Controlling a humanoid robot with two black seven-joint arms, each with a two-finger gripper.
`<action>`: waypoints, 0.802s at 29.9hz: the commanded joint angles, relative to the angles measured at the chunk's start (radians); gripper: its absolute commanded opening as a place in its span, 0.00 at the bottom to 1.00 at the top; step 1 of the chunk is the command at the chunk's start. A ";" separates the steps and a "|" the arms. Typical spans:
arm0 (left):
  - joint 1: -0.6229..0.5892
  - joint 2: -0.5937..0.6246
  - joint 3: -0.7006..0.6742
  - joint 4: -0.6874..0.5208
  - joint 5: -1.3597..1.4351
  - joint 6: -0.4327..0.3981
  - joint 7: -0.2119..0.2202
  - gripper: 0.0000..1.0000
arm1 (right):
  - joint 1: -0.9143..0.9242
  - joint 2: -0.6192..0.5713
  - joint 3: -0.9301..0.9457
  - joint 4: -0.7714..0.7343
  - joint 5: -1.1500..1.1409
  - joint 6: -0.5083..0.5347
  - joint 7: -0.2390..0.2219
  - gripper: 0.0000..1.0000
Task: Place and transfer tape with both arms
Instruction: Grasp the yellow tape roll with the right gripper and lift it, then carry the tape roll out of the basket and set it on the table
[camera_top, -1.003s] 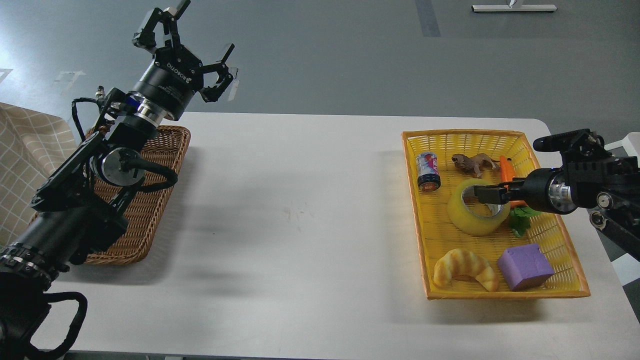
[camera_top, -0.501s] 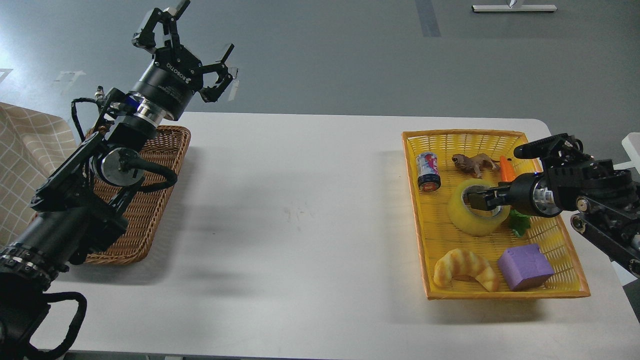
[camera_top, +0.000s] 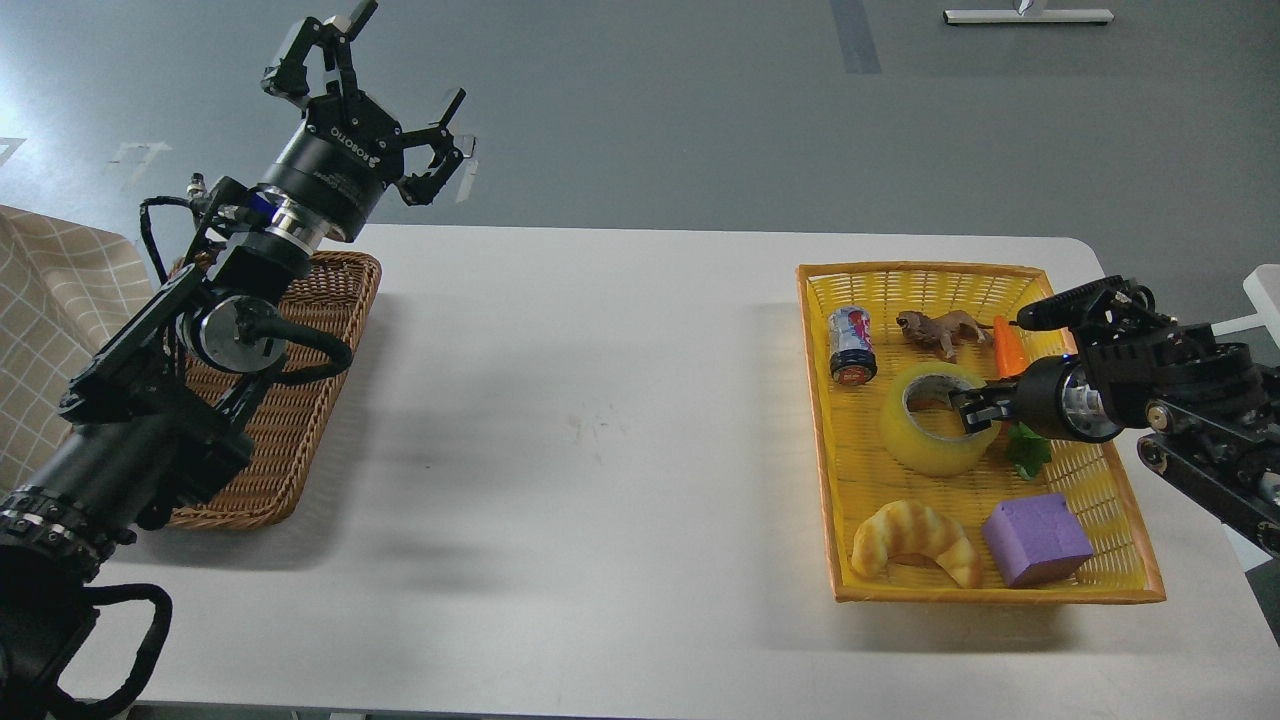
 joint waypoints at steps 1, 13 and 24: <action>-0.001 0.000 0.000 0.002 0.002 0.000 0.000 0.98 | 0.053 -0.016 -0.030 0.017 0.007 0.000 0.007 0.00; -0.004 0.001 0.000 0.003 0.000 0.000 0.000 0.98 | 0.216 -0.181 -0.025 0.281 0.018 0.000 0.029 0.00; -0.005 0.008 0.000 0.003 0.000 0.000 0.000 0.98 | 0.349 0.010 -0.025 0.250 0.021 0.000 0.029 0.00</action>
